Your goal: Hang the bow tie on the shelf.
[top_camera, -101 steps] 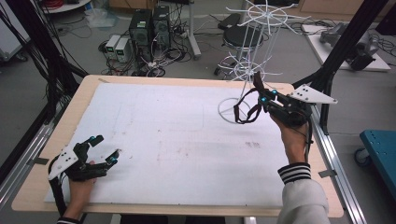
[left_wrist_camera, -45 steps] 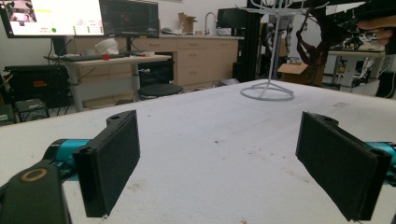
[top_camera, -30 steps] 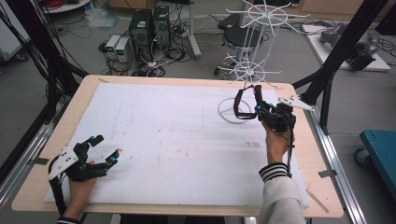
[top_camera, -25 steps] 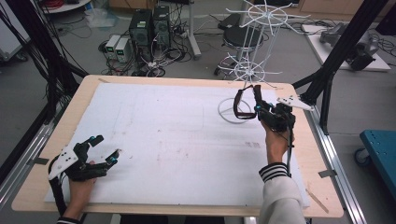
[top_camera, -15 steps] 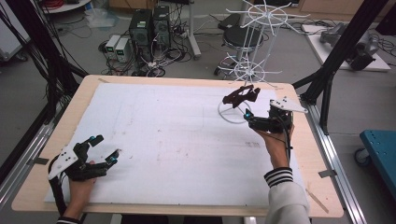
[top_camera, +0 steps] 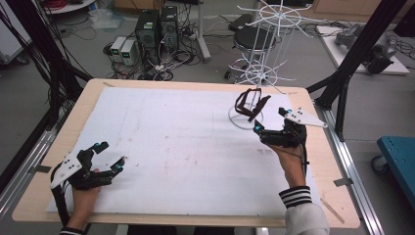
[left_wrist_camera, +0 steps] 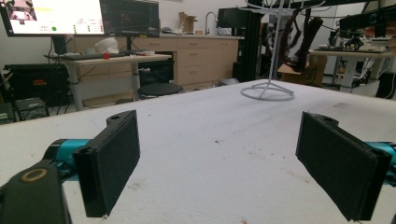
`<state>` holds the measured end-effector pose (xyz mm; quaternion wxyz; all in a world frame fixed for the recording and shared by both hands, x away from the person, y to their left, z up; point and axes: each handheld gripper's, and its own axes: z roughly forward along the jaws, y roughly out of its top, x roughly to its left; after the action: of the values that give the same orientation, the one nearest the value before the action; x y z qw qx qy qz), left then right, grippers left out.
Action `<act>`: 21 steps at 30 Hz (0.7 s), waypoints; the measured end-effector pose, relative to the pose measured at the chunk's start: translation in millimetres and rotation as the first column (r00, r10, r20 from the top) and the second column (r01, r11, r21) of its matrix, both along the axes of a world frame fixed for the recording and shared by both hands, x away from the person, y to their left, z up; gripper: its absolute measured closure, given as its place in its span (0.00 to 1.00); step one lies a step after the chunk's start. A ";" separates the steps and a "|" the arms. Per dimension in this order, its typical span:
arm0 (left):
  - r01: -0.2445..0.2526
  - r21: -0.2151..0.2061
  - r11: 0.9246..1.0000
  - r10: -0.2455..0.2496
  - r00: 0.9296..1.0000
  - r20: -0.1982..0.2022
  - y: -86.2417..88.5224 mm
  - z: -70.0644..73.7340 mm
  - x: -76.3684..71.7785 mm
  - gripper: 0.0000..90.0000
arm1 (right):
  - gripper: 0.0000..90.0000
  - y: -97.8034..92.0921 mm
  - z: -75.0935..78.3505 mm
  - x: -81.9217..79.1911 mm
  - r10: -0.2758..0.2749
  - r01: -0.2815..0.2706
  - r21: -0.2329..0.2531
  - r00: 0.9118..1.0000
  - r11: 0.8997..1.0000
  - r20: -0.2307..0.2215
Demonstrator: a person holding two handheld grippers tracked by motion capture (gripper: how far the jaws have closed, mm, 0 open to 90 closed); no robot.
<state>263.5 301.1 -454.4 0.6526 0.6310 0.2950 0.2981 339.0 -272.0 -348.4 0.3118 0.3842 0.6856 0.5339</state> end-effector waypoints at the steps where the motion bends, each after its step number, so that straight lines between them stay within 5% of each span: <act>1: 0.000 0.001 1.000 0.000 1.000 -0.001 0.1 0.1 0.0 0.16 | 0.01 1.5 1.1 -2.3 0.013 -0.013 0.005 1.000 1.000 0.007; 4: 0.000 0.001 1.000 0.000 1.000 -0.002 0.0 0.1 0.1 0.16 | 0.00 5.1 4.7 -11.5 0.041 -0.042 0.017 0.998 0.999 0.037; 6: 0.000 0.002 1.000 0.000 1.000 0.001 0.0 0.0 -0.3 0.16 | 0.01 5.7 2.1 -22.4 0.050 -0.055 0.043 0.993 0.998 0.108; 13: 0.001 0.008 1.000 -0.001 1.000 0.004 -0.3 0.1 -0.2 0.16 | 0.01 -0.6 -22.4 -40.9 0.074 -0.085 0.096 0.992 0.992 0.106; 21: -0.002 0.006 1.000 0.002 1.000 0.003 -0.4 0.0 -0.2 0.16 | 0.01 -1.2 -59.3 -59.8 0.124 -0.136 0.097 0.984 0.986 0.126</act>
<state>263.3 300.7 -454.4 0.6509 0.6322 0.2937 0.3007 279.2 -273.2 -407.7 0.2962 0.3217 0.6603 0.6105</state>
